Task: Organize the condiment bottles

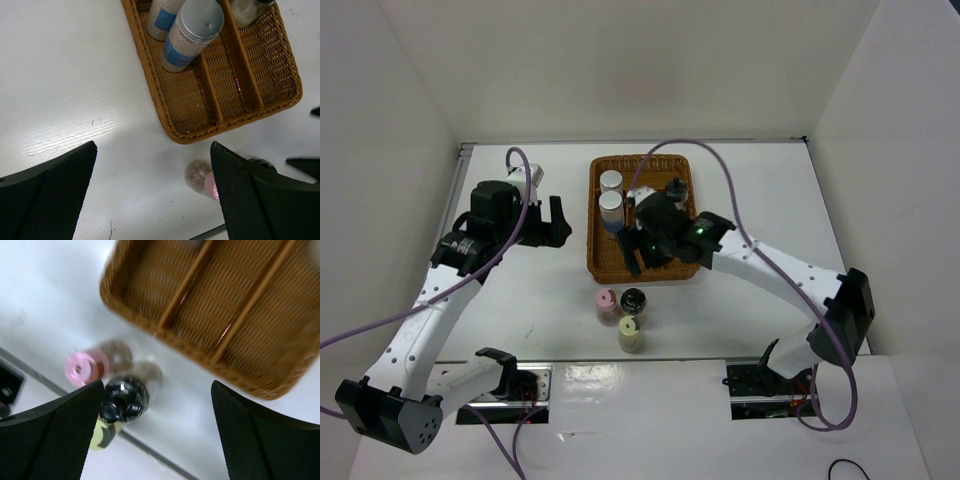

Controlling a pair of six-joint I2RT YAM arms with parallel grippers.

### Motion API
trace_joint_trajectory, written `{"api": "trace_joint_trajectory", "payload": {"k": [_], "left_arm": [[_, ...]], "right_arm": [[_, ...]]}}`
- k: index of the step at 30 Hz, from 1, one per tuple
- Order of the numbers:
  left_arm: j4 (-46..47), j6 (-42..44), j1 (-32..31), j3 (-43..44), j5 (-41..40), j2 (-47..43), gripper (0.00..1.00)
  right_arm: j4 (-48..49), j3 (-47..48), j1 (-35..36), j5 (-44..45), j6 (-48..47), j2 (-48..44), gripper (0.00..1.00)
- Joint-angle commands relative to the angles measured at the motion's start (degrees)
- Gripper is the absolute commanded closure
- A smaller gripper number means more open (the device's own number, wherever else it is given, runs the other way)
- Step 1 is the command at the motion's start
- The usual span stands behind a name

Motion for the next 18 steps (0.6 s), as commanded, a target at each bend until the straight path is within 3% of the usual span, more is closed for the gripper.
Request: {"api": "trace_joint_trajectory", "payload": {"k": [1,11,16,18], "left_arm": [[0.19,-3.22,0.0,1.22,-5.07,-1.77,0.0],[-0.34,-5.6,0.0,-1.41,-5.69,-4.67,0.0],[-0.96,-5.6,0.0,-1.95,-6.74,-7.03,0.0],[-0.96,-5.6,0.0,-1.95,-6.75,-7.04,0.0]], "right_arm": [[0.96,-2.4,4.86,-2.73,4.73,0.06,0.12],[1.48,-5.22,11.19,-3.19,8.61,1.71,0.19],[0.87,-6.62,12.25,-0.99,9.13,3.83,0.26],[1.48,-7.41,12.25,-0.19,9.66,3.83,0.34]]}}
